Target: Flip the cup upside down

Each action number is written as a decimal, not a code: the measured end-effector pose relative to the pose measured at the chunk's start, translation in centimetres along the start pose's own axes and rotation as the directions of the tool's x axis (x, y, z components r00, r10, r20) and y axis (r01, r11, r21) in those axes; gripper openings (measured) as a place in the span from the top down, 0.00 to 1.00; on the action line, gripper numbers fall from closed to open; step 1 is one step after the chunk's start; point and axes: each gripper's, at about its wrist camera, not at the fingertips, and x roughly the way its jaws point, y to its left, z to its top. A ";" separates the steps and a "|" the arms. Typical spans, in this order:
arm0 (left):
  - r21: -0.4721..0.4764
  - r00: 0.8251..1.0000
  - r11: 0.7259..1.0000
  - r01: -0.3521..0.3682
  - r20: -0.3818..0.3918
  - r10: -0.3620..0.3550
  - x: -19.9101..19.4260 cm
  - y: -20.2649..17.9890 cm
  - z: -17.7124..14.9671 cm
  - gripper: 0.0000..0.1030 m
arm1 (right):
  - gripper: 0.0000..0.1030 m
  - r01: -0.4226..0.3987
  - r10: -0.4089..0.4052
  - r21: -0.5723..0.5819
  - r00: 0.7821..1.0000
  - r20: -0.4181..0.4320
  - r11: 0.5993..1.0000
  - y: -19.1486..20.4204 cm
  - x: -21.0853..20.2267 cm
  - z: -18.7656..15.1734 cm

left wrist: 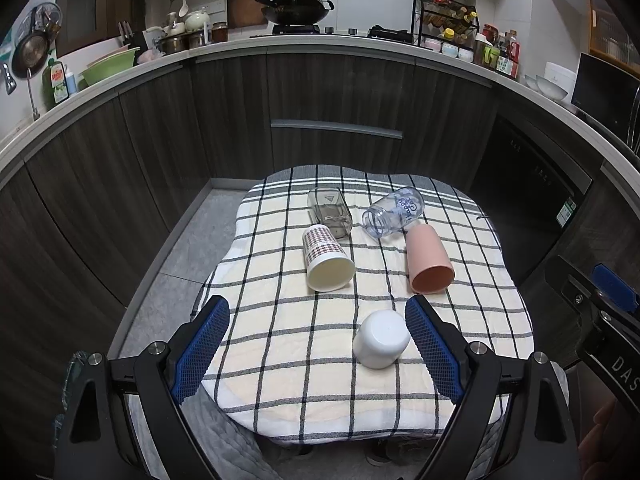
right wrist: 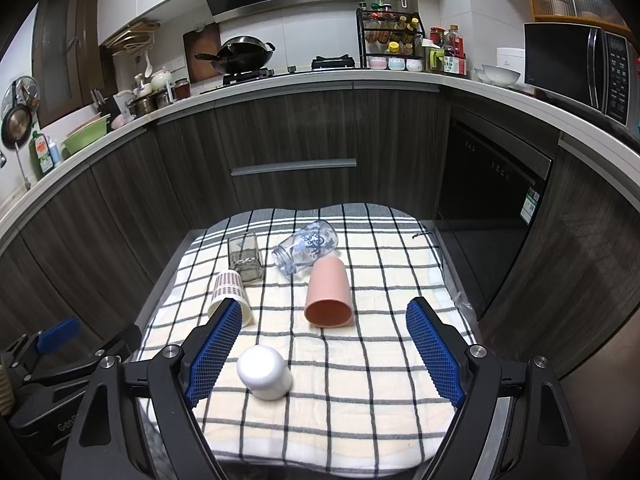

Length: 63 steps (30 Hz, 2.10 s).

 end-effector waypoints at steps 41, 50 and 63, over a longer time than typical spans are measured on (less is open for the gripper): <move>0.009 1.000 1.000 -0.011 -0.003 0.011 0.1 -0.3 -0.1 0.13 | 0.18 -0.003 0.003 -0.004 1.000 0.011 1.000 0.5 -0.1 0.3; 0.010 1.000 1.000 -0.009 -0.002 0.009 0.0 -0.4 0.1 0.13 | 0.18 -0.004 0.004 -0.003 1.000 0.010 1.000 0.6 -0.2 0.3; 0.010 1.000 1.000 -0.011 -0.004 0.011 -0.2 -0.4 0.3 0.13 | 0.18 -0.006 0.006 -0.002 1.000 0.011 1.000 0.7 -0.2 0.3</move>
